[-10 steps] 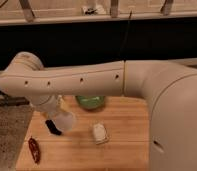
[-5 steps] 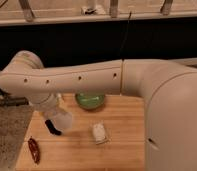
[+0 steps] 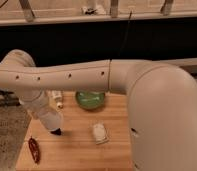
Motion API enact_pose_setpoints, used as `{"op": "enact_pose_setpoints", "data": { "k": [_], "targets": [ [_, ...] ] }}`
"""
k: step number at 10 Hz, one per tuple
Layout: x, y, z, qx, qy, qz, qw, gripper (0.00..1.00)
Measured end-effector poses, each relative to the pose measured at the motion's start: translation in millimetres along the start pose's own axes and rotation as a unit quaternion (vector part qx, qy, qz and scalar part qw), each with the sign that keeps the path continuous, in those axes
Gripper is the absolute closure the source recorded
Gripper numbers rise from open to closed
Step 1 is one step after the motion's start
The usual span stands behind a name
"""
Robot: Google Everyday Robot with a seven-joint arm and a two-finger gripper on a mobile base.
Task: Place the ceramic cup over the eraser
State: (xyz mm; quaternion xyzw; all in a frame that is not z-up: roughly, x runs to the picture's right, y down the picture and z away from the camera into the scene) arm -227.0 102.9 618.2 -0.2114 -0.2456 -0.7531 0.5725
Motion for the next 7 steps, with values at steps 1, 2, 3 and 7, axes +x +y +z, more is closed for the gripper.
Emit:
{"op": "enact_pose_setpoints", "data": {
  "k": [1,2,3,7],
  "targets": [
    [4.4,-4.5,0.5,0.005,-0.001,-0.003,1.0000,1.00],
    [7.8,-8.7,0.8,0.006,-0.003,-0.007,1.0000,1.00],
    [10.3,-13.2,1.1,0.006,-0.005,-0.012,0.9999,1.00],
    [19.1,-18.3,1.8,-0.003,-0.009,-0.021,0.9997,1.00]
  ]
}}
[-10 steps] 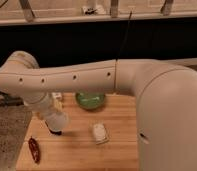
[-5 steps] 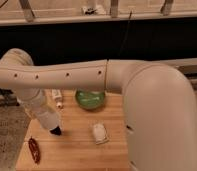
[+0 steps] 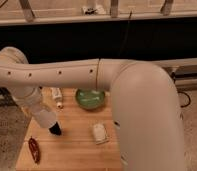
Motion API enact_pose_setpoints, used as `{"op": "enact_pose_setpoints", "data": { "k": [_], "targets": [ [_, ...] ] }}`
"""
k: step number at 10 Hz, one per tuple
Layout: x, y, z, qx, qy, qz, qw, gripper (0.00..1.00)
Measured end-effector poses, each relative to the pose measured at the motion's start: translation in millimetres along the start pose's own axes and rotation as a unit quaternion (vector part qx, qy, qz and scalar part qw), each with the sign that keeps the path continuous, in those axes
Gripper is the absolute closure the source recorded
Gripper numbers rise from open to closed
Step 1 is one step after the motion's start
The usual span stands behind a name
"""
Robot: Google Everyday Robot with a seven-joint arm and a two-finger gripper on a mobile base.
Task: Place the ceramic cup over the eraser
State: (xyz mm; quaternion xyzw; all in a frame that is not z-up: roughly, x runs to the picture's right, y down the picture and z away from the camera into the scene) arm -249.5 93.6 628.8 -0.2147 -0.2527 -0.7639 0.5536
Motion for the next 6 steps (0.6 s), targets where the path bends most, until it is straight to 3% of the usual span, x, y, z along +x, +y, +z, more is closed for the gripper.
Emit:
{"op": "enact_pose_setpoints", "data": {
  "k": [3,6],
  "targets": [
    [0.3,4.6,5.2,-0.005,-0.006,0.000,1.0000,1.00],
    [-0.5,2.0,21.7,0.001,-0.016,-0.001,0.9999,1.00]
  ]
}}
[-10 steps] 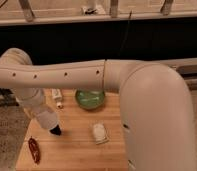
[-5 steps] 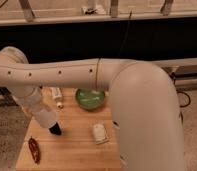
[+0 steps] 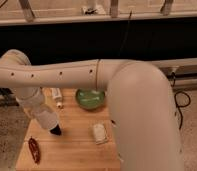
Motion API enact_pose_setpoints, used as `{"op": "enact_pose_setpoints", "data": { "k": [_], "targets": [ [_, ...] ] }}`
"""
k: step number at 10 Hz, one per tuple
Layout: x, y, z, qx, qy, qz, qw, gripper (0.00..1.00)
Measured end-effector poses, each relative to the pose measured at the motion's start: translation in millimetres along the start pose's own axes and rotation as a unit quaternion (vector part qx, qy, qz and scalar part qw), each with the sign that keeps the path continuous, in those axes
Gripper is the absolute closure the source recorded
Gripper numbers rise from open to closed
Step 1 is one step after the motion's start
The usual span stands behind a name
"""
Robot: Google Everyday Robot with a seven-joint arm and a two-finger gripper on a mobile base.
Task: Place the ceramic cup over the eraser
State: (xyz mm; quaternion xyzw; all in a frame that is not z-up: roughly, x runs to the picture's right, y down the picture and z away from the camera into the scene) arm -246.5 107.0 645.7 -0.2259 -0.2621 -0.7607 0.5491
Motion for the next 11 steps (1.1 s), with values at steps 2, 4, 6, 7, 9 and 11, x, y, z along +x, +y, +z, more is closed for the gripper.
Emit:
{"op": "enact_pose_setpoints", "data": {
  "k": [2,4,6,7,9,11],
  "targets": [
    [0.8,1.4,9.1,0.003,-0.006,0.001,1.0000,1.00],
    [2.8,2.6,21.9,0.007,-0.014,0.003,0.9999,1.00],
    [4.2,2.9,38.5,0.013,-0.024,0.003,0.9996,1.00],
    [4.8,3.0,43.9,0.015,-0.027,0.003,0.9995,1.00],
    [6.3,1.9,57.9,0.021,-0.035,0.004,0.9992,0.86],
    [6.9,0.9,69.8,0.025,-0.042,0.007,0.9988,0.66]
  ]
}}
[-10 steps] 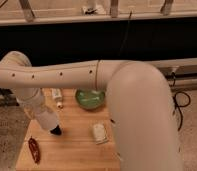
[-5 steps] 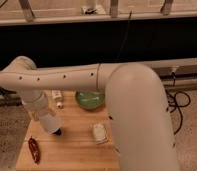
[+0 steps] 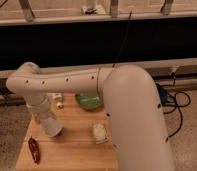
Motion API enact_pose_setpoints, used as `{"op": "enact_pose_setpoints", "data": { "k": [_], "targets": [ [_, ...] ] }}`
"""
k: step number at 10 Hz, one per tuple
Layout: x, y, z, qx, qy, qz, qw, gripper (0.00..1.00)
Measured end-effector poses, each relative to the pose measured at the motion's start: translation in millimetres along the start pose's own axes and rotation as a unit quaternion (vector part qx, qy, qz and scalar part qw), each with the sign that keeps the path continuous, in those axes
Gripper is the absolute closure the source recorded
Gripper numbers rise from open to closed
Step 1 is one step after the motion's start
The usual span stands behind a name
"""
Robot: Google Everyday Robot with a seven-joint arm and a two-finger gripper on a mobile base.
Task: Place the ceramic cup over the eraser
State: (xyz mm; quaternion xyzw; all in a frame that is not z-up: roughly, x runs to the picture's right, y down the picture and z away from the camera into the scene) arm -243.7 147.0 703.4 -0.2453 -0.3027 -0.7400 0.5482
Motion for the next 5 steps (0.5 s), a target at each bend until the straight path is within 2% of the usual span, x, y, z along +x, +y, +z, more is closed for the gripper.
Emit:
{"op": "enact_pose_setpoints", "data": {
  "k": [3,5],
  "targets": [
    [-0.3,0.1,11.5,0.005,-0.002,0.004,1.0000,0.33],
    [-1.5,-1.1,16.7,0.008,-0.002,0.004,1.0000,0.24]
  ]
}}
